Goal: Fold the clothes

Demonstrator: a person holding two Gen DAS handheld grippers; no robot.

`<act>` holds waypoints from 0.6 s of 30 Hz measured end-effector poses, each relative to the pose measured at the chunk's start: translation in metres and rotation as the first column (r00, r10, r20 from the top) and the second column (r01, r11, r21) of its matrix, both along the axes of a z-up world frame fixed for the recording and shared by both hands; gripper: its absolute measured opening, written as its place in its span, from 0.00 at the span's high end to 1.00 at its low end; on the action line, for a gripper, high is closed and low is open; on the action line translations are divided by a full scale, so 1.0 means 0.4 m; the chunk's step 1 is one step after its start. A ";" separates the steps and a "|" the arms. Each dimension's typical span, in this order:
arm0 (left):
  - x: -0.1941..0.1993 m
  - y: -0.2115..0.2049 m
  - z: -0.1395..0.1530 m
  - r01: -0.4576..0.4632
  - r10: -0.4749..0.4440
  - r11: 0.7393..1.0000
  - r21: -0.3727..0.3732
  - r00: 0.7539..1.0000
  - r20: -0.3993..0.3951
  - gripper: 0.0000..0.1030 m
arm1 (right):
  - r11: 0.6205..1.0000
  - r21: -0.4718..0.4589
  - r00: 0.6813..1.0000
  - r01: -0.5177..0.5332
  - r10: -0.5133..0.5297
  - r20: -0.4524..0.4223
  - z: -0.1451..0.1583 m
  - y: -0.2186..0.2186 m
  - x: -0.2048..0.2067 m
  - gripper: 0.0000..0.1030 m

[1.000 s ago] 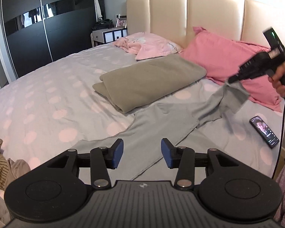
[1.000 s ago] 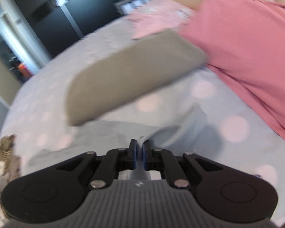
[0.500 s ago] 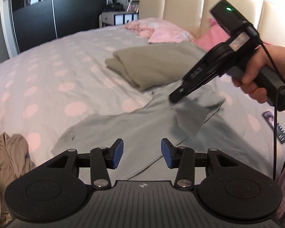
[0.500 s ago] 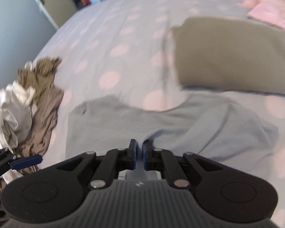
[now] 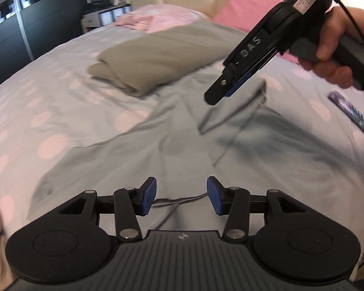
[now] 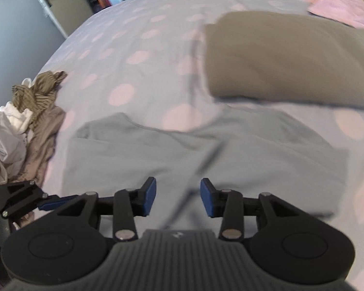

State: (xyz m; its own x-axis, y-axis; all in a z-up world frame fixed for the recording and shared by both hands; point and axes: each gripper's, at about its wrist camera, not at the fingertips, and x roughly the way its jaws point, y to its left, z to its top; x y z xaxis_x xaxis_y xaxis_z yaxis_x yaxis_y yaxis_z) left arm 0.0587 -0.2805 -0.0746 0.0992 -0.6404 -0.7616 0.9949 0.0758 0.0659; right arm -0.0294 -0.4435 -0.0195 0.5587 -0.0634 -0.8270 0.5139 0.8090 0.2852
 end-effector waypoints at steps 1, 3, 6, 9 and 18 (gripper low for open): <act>-0.009 -0.010 -0.011 0.012 -0.012 1.000 0.001 1.000 -0.002 0.57 | 1.000 -0.003 1.000 0.015 -0.015 -0.006 -0.014 -0.011 -0.024 0.57; -0.026 -0.033 -0.032 0.034 -0.034 0.999 0.008 0.999 -0.006 0.57 | 0.999 -0.015 0.999 0.042 -0.042 -0.029 -0.045 -0.031 -0.065 0.57; -0.057 -0.063 -0.068 0.061 -0.061 0.997 0.041 0.998 0.010 0.57 | 0.997 -0.029 0.996 0.066 -0.068 -0.053 -0.082 -0.059 -0.118 0.57; -0.078 -0.087 -0.110 0.054 -0.059 0.994 0.097 0.997 0.049 0.58 | 0.996 -0.043 0.995 0.072 -0.075 -0.068 -0.100 -0.077 -0.158 0.57; -0.012 -0.069 -0.016 -0.046 0.045 0.999 -0.005 0.997 -0.063 0.97 | 0.998 -0.048 0.997 0.039 -0.042 -0.070 -0.107 -0.093 -0.184 0.54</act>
